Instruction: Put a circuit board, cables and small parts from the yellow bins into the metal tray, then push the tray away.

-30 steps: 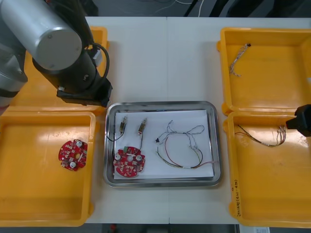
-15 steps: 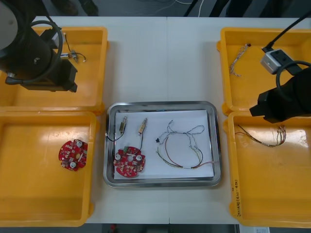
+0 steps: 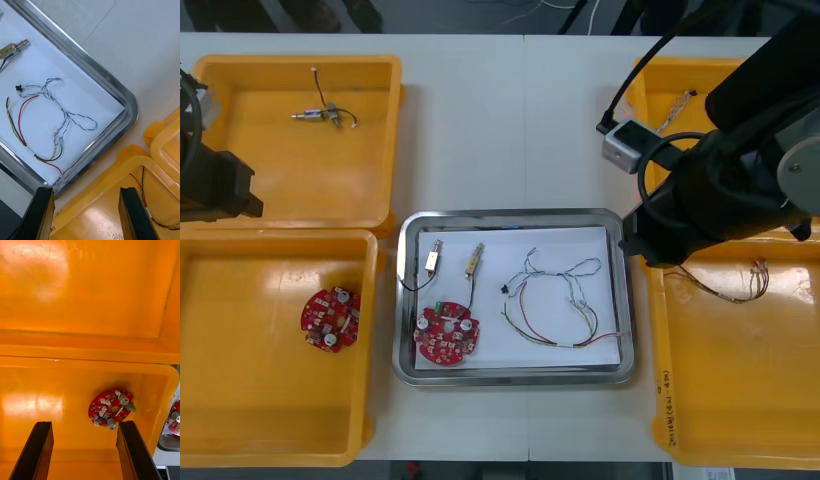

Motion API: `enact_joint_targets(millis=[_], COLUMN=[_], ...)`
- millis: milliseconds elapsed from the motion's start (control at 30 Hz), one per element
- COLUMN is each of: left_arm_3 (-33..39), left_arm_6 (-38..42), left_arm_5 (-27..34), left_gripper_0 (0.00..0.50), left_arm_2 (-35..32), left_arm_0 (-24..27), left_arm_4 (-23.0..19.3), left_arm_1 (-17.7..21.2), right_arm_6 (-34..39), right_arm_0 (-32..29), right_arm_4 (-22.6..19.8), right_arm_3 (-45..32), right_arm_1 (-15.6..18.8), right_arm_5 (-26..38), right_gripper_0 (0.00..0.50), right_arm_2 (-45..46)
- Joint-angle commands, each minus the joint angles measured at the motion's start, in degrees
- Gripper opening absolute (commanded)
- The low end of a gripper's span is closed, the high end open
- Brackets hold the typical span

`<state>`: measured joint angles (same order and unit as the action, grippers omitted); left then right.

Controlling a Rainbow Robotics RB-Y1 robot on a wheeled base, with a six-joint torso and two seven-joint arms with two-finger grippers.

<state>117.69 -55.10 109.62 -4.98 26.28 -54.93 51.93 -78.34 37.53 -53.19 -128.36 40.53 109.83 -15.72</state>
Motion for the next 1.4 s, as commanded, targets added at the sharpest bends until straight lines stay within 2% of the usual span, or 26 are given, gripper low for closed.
enact_joint_targets(millis=[33, 200, 400, 467, 633, 933, 1400], left_arm_3=[2.5, 3.6, 5.7, 6.6, 7.6, 8.3, 8.3], left_arm_6=[-5.8, -6.9, -8.0, -8.4, -9.2, -10.0, -10.0], left_arm_5=[0.4, 0.4, 0.4, 0.4, 0.4, 0.4, 0.4], left_gripper_0=[0.5, 0.5, 0.5, 0.5, 0.5, 0.5, 0.5], left_arm_2=[-4.6, -6.1, -7.9, -8.4, -8.6, -8.6, -8.6], left_arm_0=[-4.0, -6.6, -10.5, -12.0, -13.5, -13.9, -13.9], left_arm_4=[-0.4, 0.4, 0.2, 0.1, 0.1, 0.2, 0.2], left_arm_1=[2.6, 2.6, 2.5, 2.3, 2.0, 1.2, 1.2], right_arm_6=[0.3, -0.7, -2.0, -2.5, -3.8, -6.0, -9.4], right_arm_0=[2.6, 3.5, 6.4, 7.3, 8.6, 10.9, 13.3], right_arm_4=[-0.3, -0.4, 1.0, 1.3, 1.4, 6.0, 11.0], right_arm_3=[-1.5, -1.5, -0.1, 1.4, 4.8, 5.6, 5.7], right_arm_1=[-0.8, -1.9, -6.4, -9.0, -12.1, -11.7, -8.5], right_arm_5=[0.2, 0.2, 0.2, 0.2, 0.2, -5.5, -15.0], right_gripper_0=[0.5, 0.5, 0.5, 0.5, 0.5, 0.5, 0.5], right_arm_2=[-6.2, -10.7, -17.2, -19.3, -23.7, -35.0, -48.6])
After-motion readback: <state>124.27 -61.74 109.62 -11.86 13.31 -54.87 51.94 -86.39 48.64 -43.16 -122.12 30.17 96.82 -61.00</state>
